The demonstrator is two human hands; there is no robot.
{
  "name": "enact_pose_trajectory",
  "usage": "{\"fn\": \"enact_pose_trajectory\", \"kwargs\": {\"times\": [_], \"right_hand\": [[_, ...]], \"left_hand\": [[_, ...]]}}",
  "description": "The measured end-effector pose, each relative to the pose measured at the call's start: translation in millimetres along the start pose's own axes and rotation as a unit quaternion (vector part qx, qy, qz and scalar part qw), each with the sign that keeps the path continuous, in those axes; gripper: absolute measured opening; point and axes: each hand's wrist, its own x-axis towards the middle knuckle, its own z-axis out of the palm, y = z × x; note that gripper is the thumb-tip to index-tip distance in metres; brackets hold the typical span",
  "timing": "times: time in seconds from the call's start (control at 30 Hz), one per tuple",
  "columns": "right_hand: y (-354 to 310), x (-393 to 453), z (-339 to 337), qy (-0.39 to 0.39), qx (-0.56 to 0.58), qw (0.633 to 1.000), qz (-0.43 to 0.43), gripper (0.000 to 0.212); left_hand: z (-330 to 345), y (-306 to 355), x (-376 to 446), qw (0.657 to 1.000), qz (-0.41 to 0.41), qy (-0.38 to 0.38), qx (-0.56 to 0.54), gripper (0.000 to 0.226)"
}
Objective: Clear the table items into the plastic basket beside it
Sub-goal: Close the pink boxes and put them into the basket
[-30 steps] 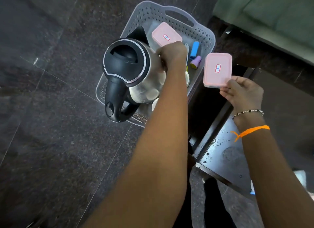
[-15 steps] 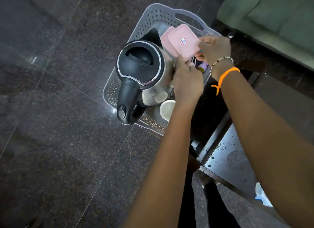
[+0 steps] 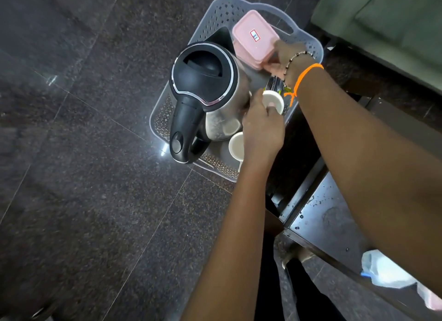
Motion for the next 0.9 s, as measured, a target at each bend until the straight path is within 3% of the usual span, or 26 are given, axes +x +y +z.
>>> {"fn": "enact_pose_trajectory", "kwargs": {"times": [0.1,0.17,0.23,0.3,0.47,0.6,0.9], "right_hand": [[-12.8,10.2,-7.8,0.016,0.025,1.000,-0.010,0.015],[-16.7,5.3,-14.3,0.027,-0.082,0.995,-0.044,0.017],[-15.9,-7.0,-16.9,-0.021,0.037,0.999,-0.019,0.021],[-10.6,-24.2,-25.4,-0.010,0.031,0.998,-0.045,0.033],[11.1,-77.8,-83.0,-0.072,0.069,0.995,-0.027,0.030],[48.7,-119.1,-153.1,-0.041,0.067,0.997,0.005,0.028],[164.1,-194.6,-350.3,0.088,0.075,0.989,0.093,0.029]], "left_hand": [[1.1,-1.0,-1.0,1.000,0.002,0.004,-0.004,0.045],[2.4,-0.5,-1.2,1.000,0.003,0.010,-0.009,0.044],[2.9,0.4,-1.5,1.000,0.003,0.018,-0.012,0.043],[5.7,1.3,-4.9,0.999,0.009,0.024,-0.019,0.040],[22.7,-6.0,-22.0,0.998,0.021,0.048,-0.022,0.022],[56.3,-29.0,-49.7,0.999,0.000,-0.021,-0.031,0.018],[175.2,-115.3,-145.2,0.976,-0.089,-0.169,0.107,0.018]]}}
